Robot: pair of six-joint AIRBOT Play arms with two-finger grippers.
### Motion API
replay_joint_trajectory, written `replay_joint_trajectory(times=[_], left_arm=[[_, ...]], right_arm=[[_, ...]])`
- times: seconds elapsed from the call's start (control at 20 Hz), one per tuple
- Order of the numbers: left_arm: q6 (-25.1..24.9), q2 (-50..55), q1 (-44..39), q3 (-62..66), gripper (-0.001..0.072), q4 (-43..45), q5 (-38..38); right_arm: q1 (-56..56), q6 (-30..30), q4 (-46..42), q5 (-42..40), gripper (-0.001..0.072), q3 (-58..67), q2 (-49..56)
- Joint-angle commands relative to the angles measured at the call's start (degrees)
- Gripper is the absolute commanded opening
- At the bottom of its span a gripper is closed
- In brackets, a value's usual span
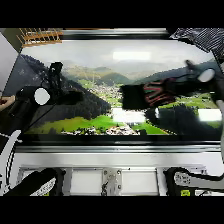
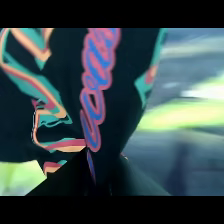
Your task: Fold the clothes and pants, and hang the long-sleeved shirts on hangers.
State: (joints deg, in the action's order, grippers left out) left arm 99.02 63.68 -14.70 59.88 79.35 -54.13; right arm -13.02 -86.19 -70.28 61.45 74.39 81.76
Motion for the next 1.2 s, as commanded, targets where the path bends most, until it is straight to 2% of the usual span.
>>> replay_joint_trajectory(times=[0.0, 0.15, 0.3, 0.55, 0.75, 0.85, 0.9, 0.95, 1.0, 1.05, 1.15], left_arm=[[1.51, -0.04, -3.89, 0.0, 0.0006, 0.09, 1.44], [1.55, -0.04, -5.86, 0.0, 0.0007, 0.09, 2.71], [1.66, -0.04, -6.21, 0.0, 0.0006, 0.04, 2.93], [2.45, -0.04, -6.08, 0.0, 0.0007, 0.09, 3.37], [2.45, -0.02, -6.03, 0.0, 0.0006, 0.13, 3.74], [2.43, -0.02, -6.03, 0.0, 0.0006, 0.15, 3.82], [2.43, -0.02, -6.03, 0.0, 0.0006, 0.15, 3.8], [2.4, -0.02, -6.03, 0.0, 0.0006, 0.22, 3.8], [2.4, -0.02, -6.03, 0.0, 0.0007, 0.22, 3.82], [2.4, -0.02, -6.03, 0.0, 0.0006, 0.2, 3.78], [2.4, -0.04, -6.03, 0.0, 0.0006, 0.2, 3.54]], right_arm=[[-17.57, -10.78, -12.02, -1.46, 0.0015, -1.46, -6.6], [-29.44, -11.8, -12.0, -2.08, 0.0015, -7.26, -6.97], [-35.54, -12.92, -12.02, -3.19, 0.0015, -15.43, -8.41], [-37.51, -18.86, -12.22, -7.96, 0.0015, -30.01, -17.18], [-37.42, -18.51, -12.24, -6.97, 0.0016, -36.44, -22.93], [-37.07, -14.88, -11.98, -4.17, 0.003, -36.92, -23.8], [-37.0, -12.24, -12.04, -2.36, 0.0118, -36.92, -23.89], [-37.03, -9.53, -12.13, -0.7, 0.0395, -36.92, -23.89], [-37.07, -7.52, -13.33, 0.02, 0.0622, -36.61, -23.91], [-37.38, -7.21, -16.26, 0.66, 0.0661, -35.63, -23.91], [-37.97, -7.19, -22.95, 2.03, 0.065, -31.56, -24.3]])
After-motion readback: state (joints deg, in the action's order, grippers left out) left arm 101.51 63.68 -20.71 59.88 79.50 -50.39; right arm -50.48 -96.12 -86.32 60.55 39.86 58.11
